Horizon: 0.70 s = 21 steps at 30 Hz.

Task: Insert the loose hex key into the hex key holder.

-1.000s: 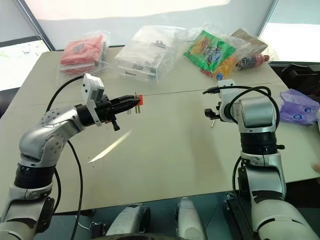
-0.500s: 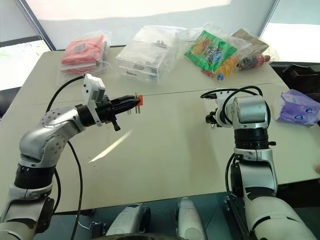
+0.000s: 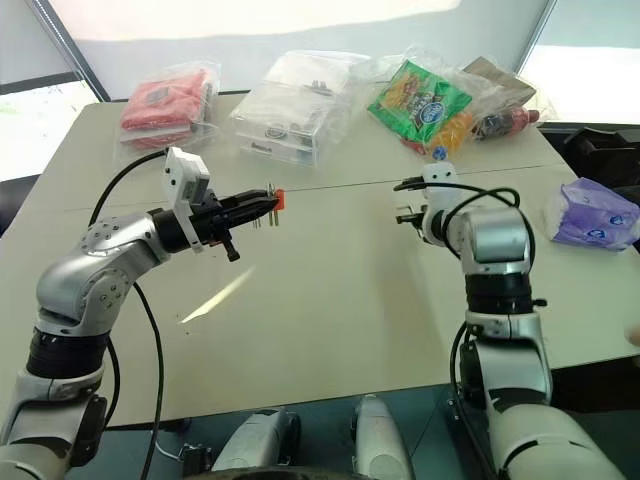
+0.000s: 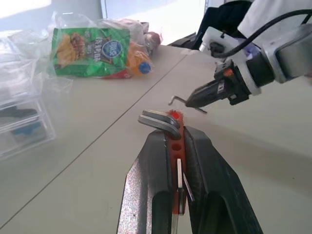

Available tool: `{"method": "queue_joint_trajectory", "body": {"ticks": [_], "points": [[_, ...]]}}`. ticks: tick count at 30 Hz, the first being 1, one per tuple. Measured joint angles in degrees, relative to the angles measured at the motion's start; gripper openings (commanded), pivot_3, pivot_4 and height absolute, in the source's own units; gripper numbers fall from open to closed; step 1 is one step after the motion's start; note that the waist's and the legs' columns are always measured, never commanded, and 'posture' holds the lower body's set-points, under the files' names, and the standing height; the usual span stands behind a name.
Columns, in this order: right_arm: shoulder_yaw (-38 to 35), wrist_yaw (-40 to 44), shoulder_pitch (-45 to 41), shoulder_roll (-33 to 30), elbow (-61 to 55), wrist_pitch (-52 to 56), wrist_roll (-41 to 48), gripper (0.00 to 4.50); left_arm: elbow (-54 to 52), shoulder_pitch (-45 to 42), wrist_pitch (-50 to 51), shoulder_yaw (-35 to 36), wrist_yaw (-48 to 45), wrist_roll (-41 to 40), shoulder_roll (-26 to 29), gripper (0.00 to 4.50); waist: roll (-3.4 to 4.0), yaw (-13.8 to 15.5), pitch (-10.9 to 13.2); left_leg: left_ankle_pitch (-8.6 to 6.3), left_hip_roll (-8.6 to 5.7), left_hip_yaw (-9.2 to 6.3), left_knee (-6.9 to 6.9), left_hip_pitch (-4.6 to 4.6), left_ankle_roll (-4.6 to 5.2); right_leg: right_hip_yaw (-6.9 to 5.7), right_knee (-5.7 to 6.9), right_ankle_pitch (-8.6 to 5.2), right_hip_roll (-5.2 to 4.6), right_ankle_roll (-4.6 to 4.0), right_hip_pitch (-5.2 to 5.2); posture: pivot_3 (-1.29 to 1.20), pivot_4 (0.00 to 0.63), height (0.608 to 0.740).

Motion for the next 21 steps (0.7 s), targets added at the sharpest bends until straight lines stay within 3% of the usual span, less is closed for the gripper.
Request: {"method": "queue_joint_trajectory", "body": {"ticks": [3,6,9,14,21], "points": [[-2.6,0.7,0.4,6.9,-1.0,-12.7,2.8,0.07,2.3,-1.5,0.0,-0.1,-0.3,0.0,-1.2,0.0,0.0,-0.1,0.0,0.01,0.03,-0.01,0.0,0.03,-0.01,0.0,0.03,0.0,0.03,0.0,0.0,0.0,0.15,0.74],[-1.2,4.4,0.4,11.5,-0.9,-29.9,3.6,0.07,5.1,-3.7,0.0,-0.3,-1.0,0.0,-2.0,0.0,0.01,0.0,0.0,0.01,0.0,-0.01,-0.01,0.03,-0.01,-0.01,0.03,0.0,0.02,0.0,-0.02,0.0,0.15,0.74],[0.0,7.3,0.4,15.9,-0.8,-39.9,5.7,0.07,7.9,-5.1,0.0,-0.4,-2.1,0.0,-2.0,0.0,0.0,0.0,0.0,0.01,0.0,-0.03,-0.01,0.02,-0.01,-0.02,0.02,0.0,0.0,0.0,-0.01,0.0,0.15,0.74],[2.2,12.2,0.6,23.4,-2.4,-46.5,13.3,0.07,11.5,-8.1,0.0,-1.6,-4.6,1.0,-1.9,0.0,0.01,-0.1,0.0,0.01,0.0,-0.1,0.0,0.03,-0.03,-0.05,0.05,0.0,0.01,0.0,-0.01,0.0,0.15,0.74],[4.1,15.1,4.2,23.6,-3.4,-47.8,16.2,0.07,14.1,-11.8,0.1,-1.5,-6.2,1.3,-1.5,0.0,0.01,0.0,0.0,0.02,-0.01,-0.11,0.01,0.03,-0.03,-0.06,0.05,0.0,0.0,0.0,-0.01,0.0,0.15,0.74]]}}
